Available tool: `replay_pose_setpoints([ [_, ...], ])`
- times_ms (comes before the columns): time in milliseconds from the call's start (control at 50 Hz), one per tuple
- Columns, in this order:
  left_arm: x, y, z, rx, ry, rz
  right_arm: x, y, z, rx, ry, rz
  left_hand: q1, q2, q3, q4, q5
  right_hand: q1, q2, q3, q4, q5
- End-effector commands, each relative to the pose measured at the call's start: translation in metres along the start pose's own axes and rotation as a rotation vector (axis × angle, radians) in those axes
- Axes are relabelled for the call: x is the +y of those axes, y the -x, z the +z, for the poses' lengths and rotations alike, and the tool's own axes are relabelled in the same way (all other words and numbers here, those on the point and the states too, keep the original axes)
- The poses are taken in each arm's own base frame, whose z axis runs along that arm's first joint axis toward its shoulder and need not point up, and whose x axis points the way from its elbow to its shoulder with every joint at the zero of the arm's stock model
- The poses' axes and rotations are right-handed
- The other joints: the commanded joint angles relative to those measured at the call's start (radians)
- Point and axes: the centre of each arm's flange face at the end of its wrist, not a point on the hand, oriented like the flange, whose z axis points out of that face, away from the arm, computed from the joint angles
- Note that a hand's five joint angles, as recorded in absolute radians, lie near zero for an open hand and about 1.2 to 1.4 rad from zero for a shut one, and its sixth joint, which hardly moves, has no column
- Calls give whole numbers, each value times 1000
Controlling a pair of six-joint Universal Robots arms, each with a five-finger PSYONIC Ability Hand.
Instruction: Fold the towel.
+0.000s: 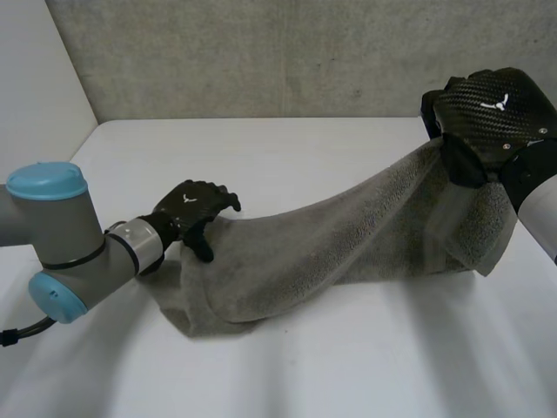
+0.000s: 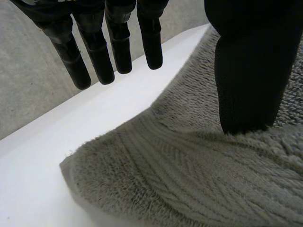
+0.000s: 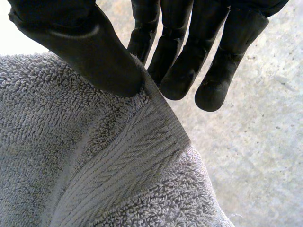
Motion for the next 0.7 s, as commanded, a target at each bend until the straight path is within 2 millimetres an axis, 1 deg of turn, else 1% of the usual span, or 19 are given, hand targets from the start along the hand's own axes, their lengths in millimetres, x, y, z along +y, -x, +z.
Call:
replay_pose_setpoints([
  [20,1,-10,5,26,-1,2,-14,0,-4,-14,-69,-13,70,69,69,70,68,53,78,64,58,51],
  [60,4,-18,7,45,5,2,-15,0,-5,-16,-73,-14,70,69,69,70,68,53,78,64,58,51],
  [80,4,-18,7,46,5,2,-15,0,-5,-15,-75,-15,70,69,69,70,68,53,78,64,58,51],
  [120,8,-28,9,67,14,5,-14,0,-5,-16,-73,-13,70,69,69,70,68,53,78,64,58,51],
  [280,20,-34,13,65,46,-5,-5,5,-6,-30,-45,-5,75,75,75,76,74,53,78,64,58,51],
  [360,18,-41,16,80,36,1,-4,5,-5,-28,-51,-5,143,143,142,144,142,53,78,64,58,51],
  [380,16,-45,18,90,29,4,-4,5,-5,-28,-51,-5,254,253,253,254,252,53,78,64,58,51],
  [400,16,-45,18,90,29,4,-6,4,-4,-25,-61,-7,255,254,254,255,253,53,78,64,58,51],
  [440,11,-51,21,103,13,5,-8,3,-3,-19,-74,-12,631,631,630,632,630,53,78,64,58,51],
  [460,11,-51,21,103,13,5,-10,2,-1,-13,-88,-15,633,633,632,634,632,53,78,64,58,51],
  [480,8,-52,22,106,3,0,-10,2,-1,-13,-88,-15,860,860,859,861,859,53,78,64,58,51],
  [500,5,-54,23,110,-7,-5,-12,0,0,-5,-103,-19,938,937,937,938,936,53,78,64,58,51],
  [560,1,-55,25,113,-18,-12,-18,-3,3,7,-133,-27,938,938,937,939,937,53,78,64,58,51],
  [600,-9,-50,29,79,-53,-6,-21,-5,5,14,-143,-30,938,938,937,939,937,53,78,64,58,51],
  [620,-9,-49,29,79,-53,-6,-23,-7,7,18,-153,-32,938,938,937,939,937,53,78,64,58,51],
  [640,-18,-40,34,17,-88,14,-23,-7,7,18,-153,-32,938,938,937,939,937,53,78,64,58,51],
  [660,-31,-25,40,-86,-140,35,-25,-8,11,19,-159,-34,938,938,937,939,937,53,78,64,58,51],
  [680,-31,-25,40,-87,-141,35,-23,-8,18,19,-160,-36,938,938,937,939,937,53,78,64,58,51],
  [700,-43,-6,44,-218,-192,45,-23,-8,18,19,-160,-36,938,938,937,939,937,53,78,64,58,51],
])
